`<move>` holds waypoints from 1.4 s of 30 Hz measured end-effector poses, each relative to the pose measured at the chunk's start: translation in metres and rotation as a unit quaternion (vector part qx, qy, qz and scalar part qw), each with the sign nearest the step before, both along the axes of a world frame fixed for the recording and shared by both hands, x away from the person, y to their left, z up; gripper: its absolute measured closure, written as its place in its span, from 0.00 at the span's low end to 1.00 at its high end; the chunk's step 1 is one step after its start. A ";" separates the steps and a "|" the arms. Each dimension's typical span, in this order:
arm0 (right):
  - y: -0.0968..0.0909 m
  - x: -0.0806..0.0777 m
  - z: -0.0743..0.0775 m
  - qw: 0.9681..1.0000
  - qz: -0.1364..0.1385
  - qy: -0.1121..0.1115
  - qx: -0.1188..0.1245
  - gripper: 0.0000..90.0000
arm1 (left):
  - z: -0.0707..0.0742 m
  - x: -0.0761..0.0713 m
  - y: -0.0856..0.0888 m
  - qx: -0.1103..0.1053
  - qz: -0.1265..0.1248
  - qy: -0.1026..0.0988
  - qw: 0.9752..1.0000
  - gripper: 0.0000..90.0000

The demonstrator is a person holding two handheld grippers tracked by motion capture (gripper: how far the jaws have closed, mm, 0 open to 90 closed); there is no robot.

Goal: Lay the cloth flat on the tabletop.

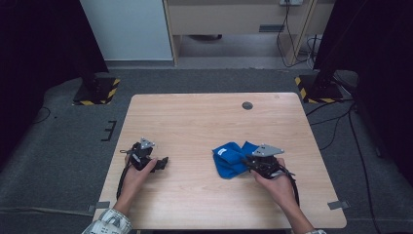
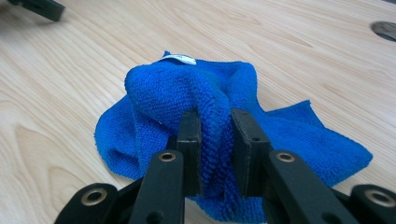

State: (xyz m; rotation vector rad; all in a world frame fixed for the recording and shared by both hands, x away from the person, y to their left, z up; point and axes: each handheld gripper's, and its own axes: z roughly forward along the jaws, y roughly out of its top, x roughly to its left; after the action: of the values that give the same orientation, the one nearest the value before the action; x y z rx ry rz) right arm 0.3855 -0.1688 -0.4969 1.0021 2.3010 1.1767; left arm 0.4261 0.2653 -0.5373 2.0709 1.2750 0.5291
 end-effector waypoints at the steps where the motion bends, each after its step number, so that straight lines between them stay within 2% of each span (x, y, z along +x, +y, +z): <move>1: 0.004 -0.001 0.000 1.000 0.003 0.000 0.000 0.83 | 0.000 0.000 0.000 0.000 0.000 0.000 1.000 0.01; 13: 0.055 -0.001 -0.002 0.999 0.033 0.005 0.004 0.83 | 0.000 0.000 0.000 0.000 -0.001 -0.001 1.000 0.01; 24: 0.102 0.000 -0.002 0.999 0.030 0.009 0.013 0.81 | 0.000 0.000 0.000 -0.001 0.000 -0.001 1.000 0.02; 34: 0.131 -0.007 -0.004 0.999 0.047 0.014 0.009 0.78 | 0.000 0.000 0.000 -0.001 -0.001 0.000 1.000 0.02; 36: 0.134 -0.010 -0.003 0.999 0.050 0.011 0.008 0.72 | 0.000 0.000 0.000 0.000 -0.001 0.000 1.000 0.02; 39: 0.136 -0.012 -0.001 0.998 0.057 0.013 -0.002 0.54 | 0.000 -0.001 0.001 -0.002 0.000 -0.001 1.000 0.02; 42: 0.130 -0.014 0.005 0.998 0.064 0.014 -0.011 0.40 | 0.001 -0.002 0.001 -0.001 -0.002 -0.003 1.000 0.04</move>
State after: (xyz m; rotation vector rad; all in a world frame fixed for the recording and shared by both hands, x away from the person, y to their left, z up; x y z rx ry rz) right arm 0.3716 -0.0393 -0.4924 0.8786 2.4262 1.1898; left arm 0.4244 0.2663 -0.5367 2.0680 1.2679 0.5327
